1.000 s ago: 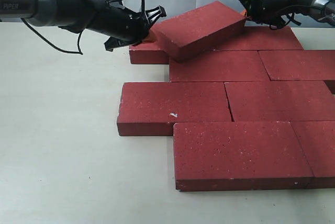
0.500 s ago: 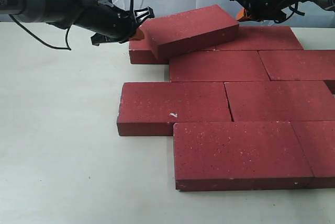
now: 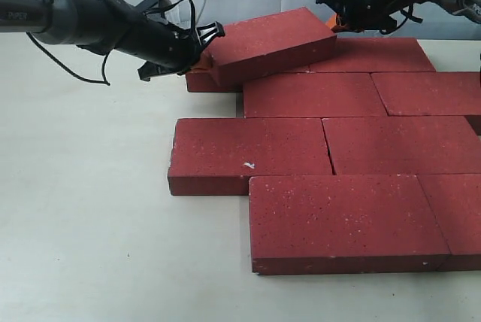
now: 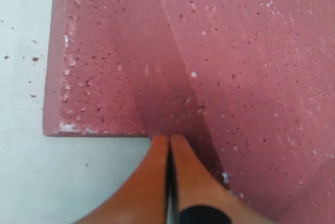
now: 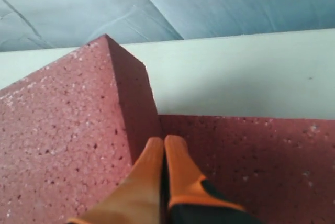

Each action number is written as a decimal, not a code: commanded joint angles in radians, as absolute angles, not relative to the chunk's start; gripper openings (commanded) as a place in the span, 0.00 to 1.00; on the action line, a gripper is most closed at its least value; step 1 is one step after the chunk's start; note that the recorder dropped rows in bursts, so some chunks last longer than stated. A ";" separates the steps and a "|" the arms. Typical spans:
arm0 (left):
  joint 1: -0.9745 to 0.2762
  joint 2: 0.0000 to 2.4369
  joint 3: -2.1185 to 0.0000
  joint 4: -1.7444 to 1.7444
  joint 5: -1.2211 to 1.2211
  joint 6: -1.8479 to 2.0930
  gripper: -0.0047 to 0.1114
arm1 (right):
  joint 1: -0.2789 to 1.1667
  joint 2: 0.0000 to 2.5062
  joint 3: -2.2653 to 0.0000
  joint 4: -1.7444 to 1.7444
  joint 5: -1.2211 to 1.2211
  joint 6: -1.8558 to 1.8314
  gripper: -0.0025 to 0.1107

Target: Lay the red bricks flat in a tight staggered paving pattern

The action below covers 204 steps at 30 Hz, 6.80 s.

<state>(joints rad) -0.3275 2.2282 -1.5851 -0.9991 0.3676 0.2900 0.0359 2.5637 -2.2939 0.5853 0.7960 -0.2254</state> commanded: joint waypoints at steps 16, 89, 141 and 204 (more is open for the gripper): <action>-0.232 2.118 -1.588 -0.906 0.568 0.287 0.04 | 0.044 2.472 -2.298 0.628 1.114 -0.233 0.02; 0.130 2.012 -1.251 -0.353 0.485 0.060 0.04 | 0.542 2.542 -2.235 0.530 0.867 -0.160 0.02; 0.070 2.082 -1.251 -0.609 0.448 0.300 0.04 | 0.509 2.486 -2.239 0.311 0.953 0.054 0.02; 0.060 1.126 -0.875 -0.231 0.808 0.000 0.04 | 0.477 1.954 -1.727 0.227 1.138 0.106 0.02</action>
